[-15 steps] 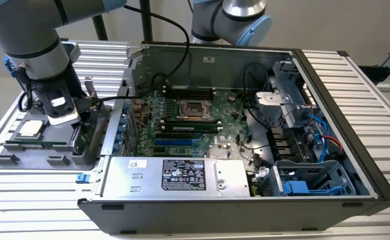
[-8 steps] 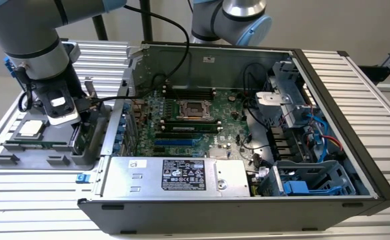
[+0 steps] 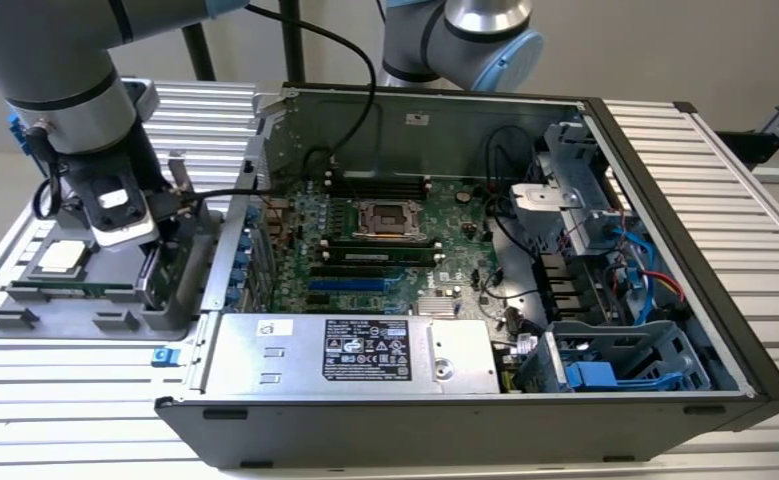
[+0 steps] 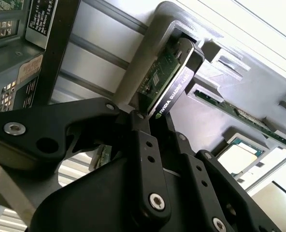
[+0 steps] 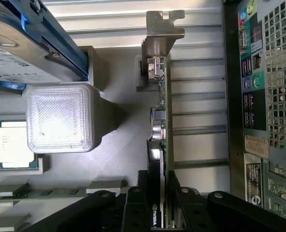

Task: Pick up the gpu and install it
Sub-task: 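Pick up the gpu and move the gpu toward the slot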

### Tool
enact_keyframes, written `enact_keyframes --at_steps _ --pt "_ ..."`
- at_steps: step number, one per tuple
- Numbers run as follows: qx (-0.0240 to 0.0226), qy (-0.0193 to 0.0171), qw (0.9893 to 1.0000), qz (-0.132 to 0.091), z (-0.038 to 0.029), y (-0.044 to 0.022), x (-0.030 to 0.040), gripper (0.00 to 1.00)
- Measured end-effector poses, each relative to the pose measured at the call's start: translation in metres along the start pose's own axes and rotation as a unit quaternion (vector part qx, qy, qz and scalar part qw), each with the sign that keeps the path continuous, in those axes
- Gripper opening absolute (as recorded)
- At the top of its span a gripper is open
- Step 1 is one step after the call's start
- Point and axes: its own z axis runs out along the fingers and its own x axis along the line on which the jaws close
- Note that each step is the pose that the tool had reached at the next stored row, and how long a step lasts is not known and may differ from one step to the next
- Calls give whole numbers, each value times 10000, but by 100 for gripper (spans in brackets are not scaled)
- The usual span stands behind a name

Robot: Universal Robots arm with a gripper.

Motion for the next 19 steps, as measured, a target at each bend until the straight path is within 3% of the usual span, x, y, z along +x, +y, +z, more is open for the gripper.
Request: enact_keyframes --at_steps 19 --pt "0 0 10000 -1 -138 7 -3 0"
